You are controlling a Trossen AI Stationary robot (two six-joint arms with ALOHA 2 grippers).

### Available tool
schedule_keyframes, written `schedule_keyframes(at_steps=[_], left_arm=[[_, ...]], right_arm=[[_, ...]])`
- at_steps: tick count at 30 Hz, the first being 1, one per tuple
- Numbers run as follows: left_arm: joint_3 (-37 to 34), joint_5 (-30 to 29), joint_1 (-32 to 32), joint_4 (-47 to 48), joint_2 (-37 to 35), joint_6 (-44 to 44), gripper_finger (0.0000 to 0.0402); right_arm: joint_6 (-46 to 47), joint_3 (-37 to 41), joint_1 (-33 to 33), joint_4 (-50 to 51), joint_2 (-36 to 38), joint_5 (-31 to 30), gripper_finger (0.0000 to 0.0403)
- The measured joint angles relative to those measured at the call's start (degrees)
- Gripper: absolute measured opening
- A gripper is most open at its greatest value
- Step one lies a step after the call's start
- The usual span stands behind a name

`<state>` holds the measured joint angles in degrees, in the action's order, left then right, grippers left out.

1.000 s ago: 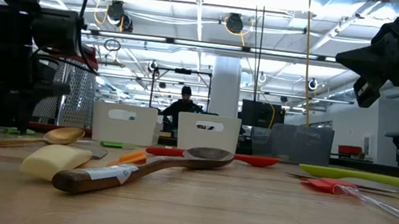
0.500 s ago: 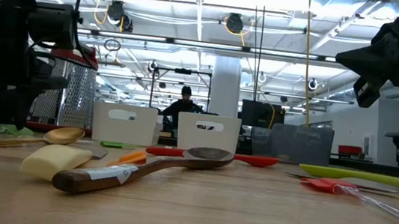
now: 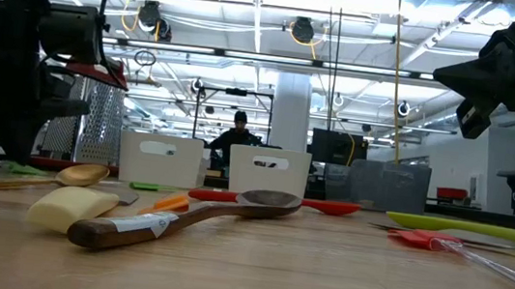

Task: Pick & Place Kitchen Items
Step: Put the green silicone spatula into the black bin

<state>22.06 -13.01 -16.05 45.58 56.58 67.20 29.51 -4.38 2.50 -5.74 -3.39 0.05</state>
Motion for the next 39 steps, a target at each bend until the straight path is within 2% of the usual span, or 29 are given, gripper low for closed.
schedule_keyframes(at_steps=[5, 10, 13, 23, 28, 34, 39], left_arm=[[-0.05, 0.85, -0.02, -0.31, 0.04, 0.64, 0.0024], [-0.09, 1.02, -0.02, -0.25, 0.04, 0.62, 0.0004], [-0.09, 1.18, 0.00, -0.03, 0.04, 0.37, 0.0009], [-0.04, 2.95, 0.00, 1.24, 0.02, -0.12, 0.0084], [-0.04, 3.01, 0.00, 1.48, -0.15, 0.17, 0.0139], [-0.11, 6.80, 0.01, 0.64, -2.51, 0.80, 0.0202], [-0.11, 7.45, 0.04, 0.85, -4.98, 0.68, 0.0225]], right_arm=[[0.01, 0.00, 0.02, 0.00, -0.01, 0.01, 0.0000], [0.01, 0.00, 0.02, -0.01, 0.00, 0.01, 0.0000], [0.01, -0.02, 0.02, 0.00, 0.01, 0.01, 0.0000], [-0.08, 0.00, 0.02, 0.00, -0.01, 0.01, 0.0000], [-0.13, -0.01, 0.01, -0.01, -0.01, 0.01, 0.0000], [0.01, -0.01, 0.02, -0.02, 0.00, 0.01, 0.0000], [0.00, -0.01, 0.02, -0.02, 0.00, -0.16, 0.0000]])
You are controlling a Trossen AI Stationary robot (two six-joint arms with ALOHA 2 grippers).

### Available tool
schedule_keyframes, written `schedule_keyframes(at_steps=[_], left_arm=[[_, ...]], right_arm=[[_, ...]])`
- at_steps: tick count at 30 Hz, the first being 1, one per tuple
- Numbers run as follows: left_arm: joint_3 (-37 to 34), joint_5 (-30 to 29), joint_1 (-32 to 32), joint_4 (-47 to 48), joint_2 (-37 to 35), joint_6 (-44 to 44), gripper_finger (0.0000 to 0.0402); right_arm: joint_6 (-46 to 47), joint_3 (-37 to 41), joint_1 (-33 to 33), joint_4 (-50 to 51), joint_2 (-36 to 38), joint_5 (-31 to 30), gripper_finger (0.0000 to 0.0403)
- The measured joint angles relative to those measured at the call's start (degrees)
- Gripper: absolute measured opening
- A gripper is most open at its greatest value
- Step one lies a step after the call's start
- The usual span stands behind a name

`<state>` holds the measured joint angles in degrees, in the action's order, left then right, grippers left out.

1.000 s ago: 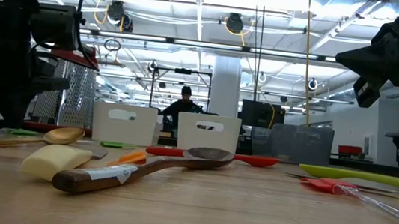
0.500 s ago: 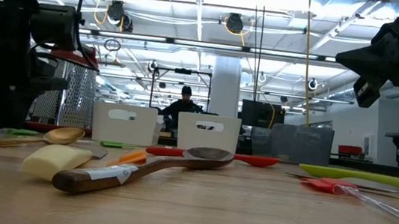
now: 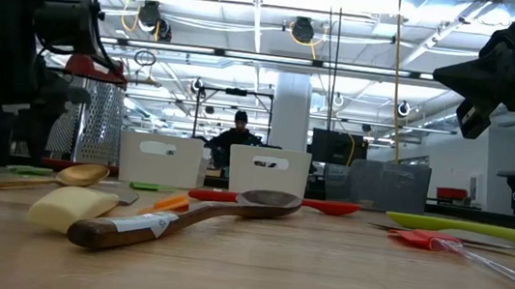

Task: Pick & Place Kitchen Items
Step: Put the green silicone spatula into the black bin

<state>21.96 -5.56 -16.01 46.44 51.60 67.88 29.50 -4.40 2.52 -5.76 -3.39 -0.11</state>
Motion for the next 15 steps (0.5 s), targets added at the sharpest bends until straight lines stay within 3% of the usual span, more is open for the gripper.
schedule_keyframes(at_steps=[9, 15], left_arm=[[0.00, -0.71, 0.00, -0.43, 3.30, -0.55, 0.0228], [-1.41, -0.62, 0.00, -6.32, 7.18, -1.54, 0.0228]], right_arm=[[-0.12, 0.01, 0.00, 0.00, -0.01, -0.10, 0.0000], [0.00, 0.01, 0.00, 0.00, 0.00, -0.10, 0.0000]])
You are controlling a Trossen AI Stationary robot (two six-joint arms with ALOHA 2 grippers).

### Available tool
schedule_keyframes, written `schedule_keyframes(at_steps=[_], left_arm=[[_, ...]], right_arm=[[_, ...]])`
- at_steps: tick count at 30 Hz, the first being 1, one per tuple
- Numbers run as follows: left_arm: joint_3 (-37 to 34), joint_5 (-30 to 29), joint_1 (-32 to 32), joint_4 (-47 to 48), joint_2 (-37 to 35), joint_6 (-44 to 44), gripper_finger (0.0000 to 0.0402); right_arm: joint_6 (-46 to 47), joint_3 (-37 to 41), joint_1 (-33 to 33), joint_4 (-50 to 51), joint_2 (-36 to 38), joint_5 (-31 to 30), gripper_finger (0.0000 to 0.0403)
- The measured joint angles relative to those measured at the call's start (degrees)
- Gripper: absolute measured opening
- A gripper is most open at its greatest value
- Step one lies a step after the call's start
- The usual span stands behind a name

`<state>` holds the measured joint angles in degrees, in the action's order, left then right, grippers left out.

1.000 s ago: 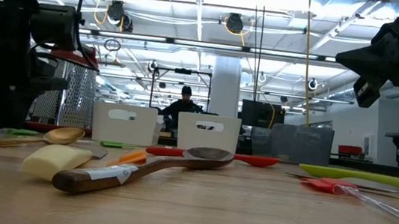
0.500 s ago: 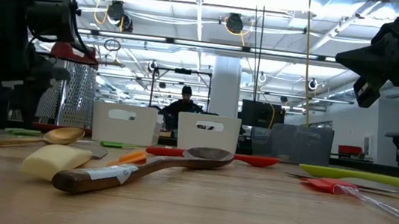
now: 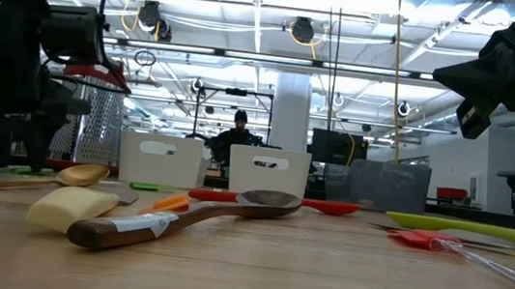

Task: Pick & Place Kitchen Items
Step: Put the green silicone spatula into the black bin

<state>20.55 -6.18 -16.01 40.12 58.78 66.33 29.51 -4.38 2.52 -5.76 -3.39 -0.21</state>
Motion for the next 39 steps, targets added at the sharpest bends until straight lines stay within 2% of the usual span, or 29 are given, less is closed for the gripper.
schedule_keyframes(at_steps=[7, 13, 16, 21, 24, 34, 39], left_arm=[[0.27, -0.28, 0.48, -0.23, 2.78, -0.40, 0.0228], [0.08, -2.17, 2.19, -1.27, 3.22, 2.95, 0.0223], [0.08, -3.32, 3.00, -1.43, 3.83, 3.23, 0.0194], [0.11, -5.98, 4.41, -2.17, 5.34, 3.68, 0.0114], [0.30, -7.43, 5.41, -2.69, 6.38, 4.37, 0.0082], [0.23, -11.73, 9.44, -2.82, 7.35, 11.70, 0.0069], [0.19, -12.33, 9.99, -2.55, 7.35, 12.25, 0.0068]], right_arm=[[0.41, 0.00, 0.00, -0.01, 0.01, -0.05, 0.0000], [-0.12, 0.00, 0.00, 0.00, 0.01, -1.68, 0.0000], [-0.29, -0.01, 0.00, 0.01, 0.00, -2.93, 0.0000], [-0.13, -0.01, 0.00, 0.00, 0.01, -2.82, 0.0000], [-0.05, 0.00, 0.00, 0.00, 0.01, -2.80, 0.0000], [0.84, 0.00, 0.00, 0.00, 0.01, -2.75, 0.0000], [1.30, -0.01, 0.00, 0.00, 0.01, -2.74, 0.0000]])
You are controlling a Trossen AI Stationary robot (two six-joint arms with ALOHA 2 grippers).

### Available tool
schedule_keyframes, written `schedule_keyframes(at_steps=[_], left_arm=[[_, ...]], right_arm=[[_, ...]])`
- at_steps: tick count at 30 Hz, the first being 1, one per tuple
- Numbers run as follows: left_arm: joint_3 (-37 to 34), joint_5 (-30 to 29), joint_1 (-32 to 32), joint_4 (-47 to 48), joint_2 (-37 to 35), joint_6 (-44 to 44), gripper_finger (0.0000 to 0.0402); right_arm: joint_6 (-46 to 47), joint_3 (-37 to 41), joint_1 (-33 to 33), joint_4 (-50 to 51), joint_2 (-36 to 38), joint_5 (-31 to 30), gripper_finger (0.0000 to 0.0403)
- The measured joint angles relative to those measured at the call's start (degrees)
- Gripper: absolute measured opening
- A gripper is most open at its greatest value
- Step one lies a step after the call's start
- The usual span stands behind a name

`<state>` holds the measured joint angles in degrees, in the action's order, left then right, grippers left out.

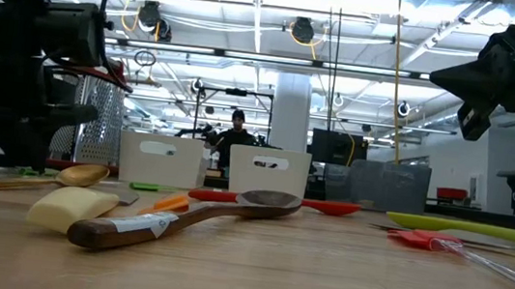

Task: Pick & Place Kitchen Items
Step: Put the green silicone spatula into the black bin

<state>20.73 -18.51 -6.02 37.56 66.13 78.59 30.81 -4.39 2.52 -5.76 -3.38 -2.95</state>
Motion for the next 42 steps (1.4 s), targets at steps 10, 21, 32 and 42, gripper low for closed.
schedule_keyframes(at_steps=[10, 21, 32, 42], left_arm=[[-0.66, -0.10, -0.11, 0.08, -3.63, -3.04, 0.0067], [-0.70, -0.32, -0.11, 1.94, -8.32, -6.32, 0.0064], [-0.68, -0.04, -0.09, 1.88, -8.72, -6.25, 0.0063], [-0.57, 0.28, -0.09, 1.72, -8.83, -6.10, 0.0015]], right_arm=[[0.02, 0.01, 0.00, 0.00, -0.02, -0.01, 0.0000], [0.04, 0.01, 0.00, 0.00, 0.00, 0.01, 0.0000], [0.04, -0.01, 0.00, 0.00, -0.01, 0.00, 0.0000], [0.04, 0.01, 0.00, 0.00, -0.02, -0.01, 0.0000]])
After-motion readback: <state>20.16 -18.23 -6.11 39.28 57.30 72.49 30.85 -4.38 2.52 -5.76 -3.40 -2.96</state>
